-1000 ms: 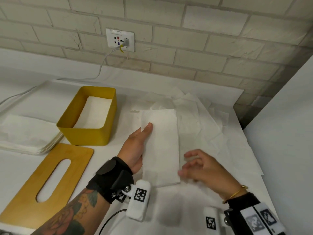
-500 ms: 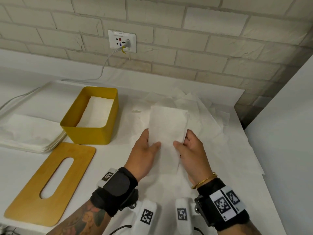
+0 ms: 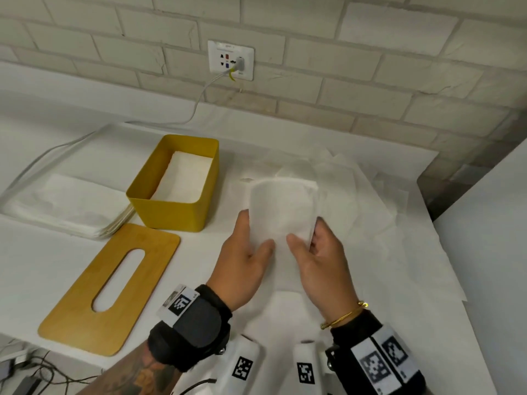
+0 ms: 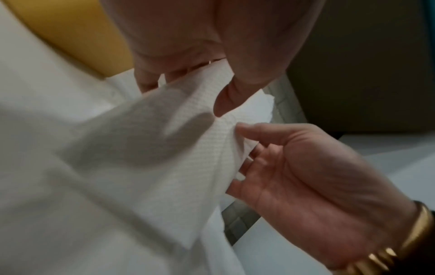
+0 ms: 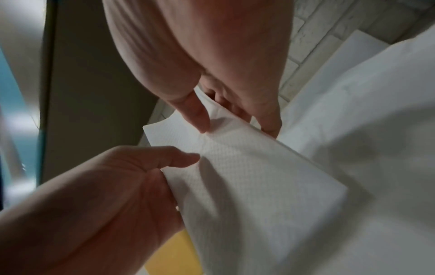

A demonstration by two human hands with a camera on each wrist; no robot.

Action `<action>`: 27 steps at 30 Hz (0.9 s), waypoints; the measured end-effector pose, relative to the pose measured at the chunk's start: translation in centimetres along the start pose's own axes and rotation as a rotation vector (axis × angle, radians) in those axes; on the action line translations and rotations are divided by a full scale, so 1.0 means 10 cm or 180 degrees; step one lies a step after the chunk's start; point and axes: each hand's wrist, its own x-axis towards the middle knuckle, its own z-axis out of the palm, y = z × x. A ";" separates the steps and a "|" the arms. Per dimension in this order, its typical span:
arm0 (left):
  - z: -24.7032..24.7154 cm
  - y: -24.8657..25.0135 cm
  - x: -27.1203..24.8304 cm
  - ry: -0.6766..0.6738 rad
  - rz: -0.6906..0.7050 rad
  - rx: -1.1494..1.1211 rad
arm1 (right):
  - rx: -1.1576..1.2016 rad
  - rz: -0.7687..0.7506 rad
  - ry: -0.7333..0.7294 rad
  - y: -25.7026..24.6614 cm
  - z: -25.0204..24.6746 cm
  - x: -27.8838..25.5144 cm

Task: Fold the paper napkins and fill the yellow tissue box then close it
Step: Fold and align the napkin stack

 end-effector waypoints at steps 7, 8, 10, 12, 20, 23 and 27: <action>0.05 0.03 0.00 0.0081 0.0044 -0.0257 | 0.0155 -0.0076 0.0095 0.01 -0.03 -0.02; 0.05 -0.03 -0.02 0.0000 -0.0101 -0.0176 | 0.0086 0.0065 0.0101 0.08 -0.01 -0.03; 0.05 -0.07 -0.05 -0.0084 -0.0218 -0.0127 | 0.0027 0.0182 0.0079 0.12 0.00 -0.04; 0.03 0.01 -0.03 -0.0055 -0.0103 -0.0247 | 0.0141 0.0071 0.0052 0.07 -0.02 -0.02; 0.02 -0.04 -0.02 -0.0138 -0.0241 -0.0290 | 0.0306 0.0111 0.0043 0.16 -0.05 -0.01; 0.03 -0.06 -0.04 -0.0171 -0.0296 -0.0254 | 0.0353 0.0166 0.0011 0.21 -0.04 -0.01; -0.01 0.11 0.03 -0.0056 -0.0167 -0.0512 | 0.0791 -0.0122 -0.0007 0.04 -0.13 0.05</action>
